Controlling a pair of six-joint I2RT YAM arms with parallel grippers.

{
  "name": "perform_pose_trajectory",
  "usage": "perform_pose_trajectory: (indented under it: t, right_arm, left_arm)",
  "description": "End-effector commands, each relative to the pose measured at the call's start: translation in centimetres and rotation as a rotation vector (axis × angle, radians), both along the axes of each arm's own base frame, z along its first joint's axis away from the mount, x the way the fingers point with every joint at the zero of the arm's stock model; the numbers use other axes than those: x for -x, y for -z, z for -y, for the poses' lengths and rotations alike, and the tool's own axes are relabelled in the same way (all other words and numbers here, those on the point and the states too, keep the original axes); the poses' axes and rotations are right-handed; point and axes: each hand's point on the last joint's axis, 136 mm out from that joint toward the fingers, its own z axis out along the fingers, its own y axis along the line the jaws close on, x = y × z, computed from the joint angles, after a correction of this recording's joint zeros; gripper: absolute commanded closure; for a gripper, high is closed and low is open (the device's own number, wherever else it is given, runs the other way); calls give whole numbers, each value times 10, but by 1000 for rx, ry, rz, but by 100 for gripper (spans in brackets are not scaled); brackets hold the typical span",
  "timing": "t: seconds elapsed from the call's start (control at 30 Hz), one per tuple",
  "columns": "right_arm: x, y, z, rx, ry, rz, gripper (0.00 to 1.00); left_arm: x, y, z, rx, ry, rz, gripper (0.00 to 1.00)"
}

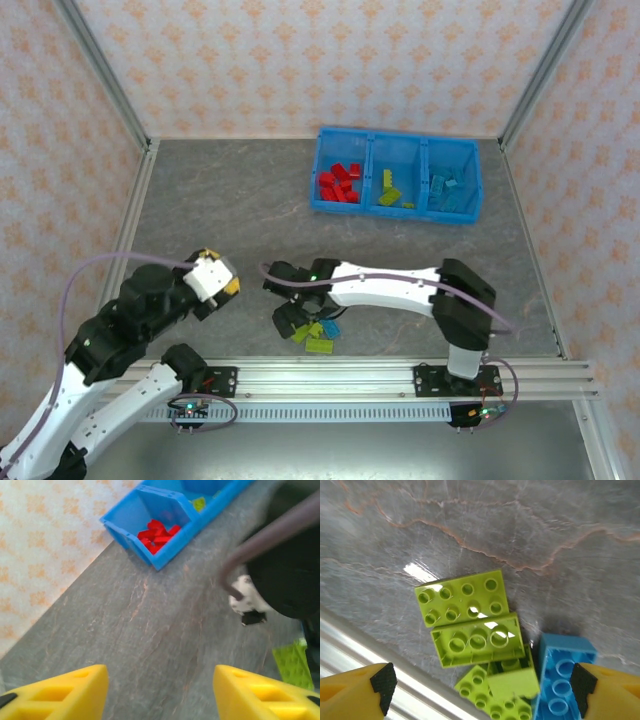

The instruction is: Sort the legos into containers by color

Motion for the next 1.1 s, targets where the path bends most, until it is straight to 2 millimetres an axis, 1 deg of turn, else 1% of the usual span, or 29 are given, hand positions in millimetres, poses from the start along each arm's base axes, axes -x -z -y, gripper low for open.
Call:
perform_pose_trajectory:
  t: [0.0,0.03,0.1,0.13,0.2,0.33,0.4,0.5,0.57,0.6,0.73,0.83,0.9,0.93,1.07]
  right_arm:
    - [-1,12,-11,34,-65,11,8]
    - [0,16,-14,41,-77,12,8]
    - [-1,24,-17,54,-87,9,8]
    - [-1,27,-18,60,-89,6,8]
    - [-2,31,-21,64,-91,4,8]
    - [-4,40,-26,73,-91,-2,8]
    - [-5,46,-28,88,-93,-1,12]
    - [-10,51,-31,111,-100,9,16]
    - [-10,53,-31,131,-95,8,21]
    - [-11,55,-29,142,-88,10,24]
    - [-14,60,-20,185,-64,29,30]
    - [-16,63,-10,226,-51,44,38]
    - [-18,60,-8,221,-34,59,44]
    - [-20,57,-8,216,-26,71,44]
    - [-35,30,-4,165,26,147,45]
  left_arm:
    - [29,38,-5,-195,173,-39,31]
    - [34,42,-7,-214,190,-53,22]
    - [44,49,-9,-240,219,-91,10]
    - [48,52,-10,-249,232,-113,6]
    - [54,55,-13,-263,241,-137,3]
    - [61,60,-17,-282,254,-150,1]
    - [63,61,-17,-279,258,-147,0]
    - [62,63,-17,-277,257,-139,0]
    - [62,64,-18,-276,256,-135,0]
    - [62,65,-17,-276,256,-134,0]
    - [61,66,-19,-283,254,-125,0]
    - [60,68,-17,-281,258,-118,0]
    - [60,68,-16,-272,263,-113,0]
    - [60,67,-15,-268,265,-110,0]
    - [57,60,-5,-215,280,-89,0]
